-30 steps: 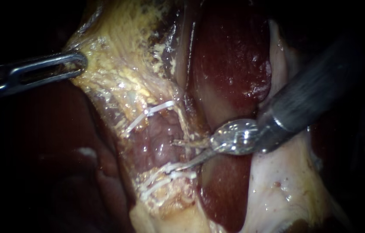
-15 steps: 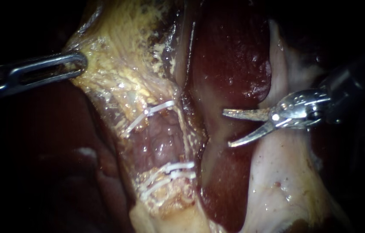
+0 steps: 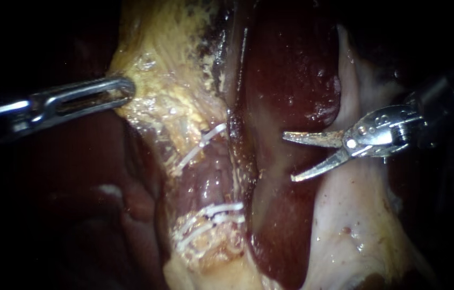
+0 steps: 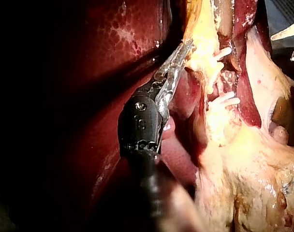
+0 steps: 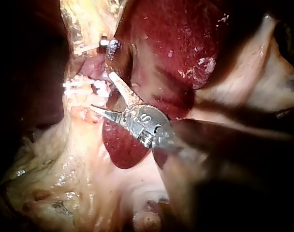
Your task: Go back from the cut right tube
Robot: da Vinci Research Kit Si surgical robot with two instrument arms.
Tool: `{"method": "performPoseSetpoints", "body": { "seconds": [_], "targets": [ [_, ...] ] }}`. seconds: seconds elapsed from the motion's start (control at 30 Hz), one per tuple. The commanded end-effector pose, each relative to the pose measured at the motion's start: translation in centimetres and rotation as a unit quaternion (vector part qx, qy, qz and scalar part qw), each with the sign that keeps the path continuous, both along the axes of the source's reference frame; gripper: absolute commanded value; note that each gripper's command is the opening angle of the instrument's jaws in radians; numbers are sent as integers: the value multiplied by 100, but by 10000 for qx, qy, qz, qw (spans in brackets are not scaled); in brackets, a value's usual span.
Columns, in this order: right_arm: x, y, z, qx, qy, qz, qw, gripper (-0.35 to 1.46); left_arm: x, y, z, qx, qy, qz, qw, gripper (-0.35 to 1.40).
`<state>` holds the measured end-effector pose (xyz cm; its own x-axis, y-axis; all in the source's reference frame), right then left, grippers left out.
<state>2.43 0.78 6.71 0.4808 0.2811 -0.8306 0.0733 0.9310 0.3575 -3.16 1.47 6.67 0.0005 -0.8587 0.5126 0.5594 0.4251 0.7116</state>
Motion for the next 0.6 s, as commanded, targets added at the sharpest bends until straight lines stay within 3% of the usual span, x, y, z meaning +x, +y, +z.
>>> {"method": "performPoseSetpoints", "body": {
  "seconds": [0.03,0.23,0.6],
  "targets": [
    [1,-1,0,10,3,-11,10000,143,-8,0,3,9,-6,24,10000,-35],
    [2,-2,-2,10,3,-11,10000,143,-32,-2,4,17,-47,86,10000,-35],
    [2,-2,-2,-15,8,-23,10000,143,-33,-4,2,17,-49,89,9999,-35]
  ]
}}
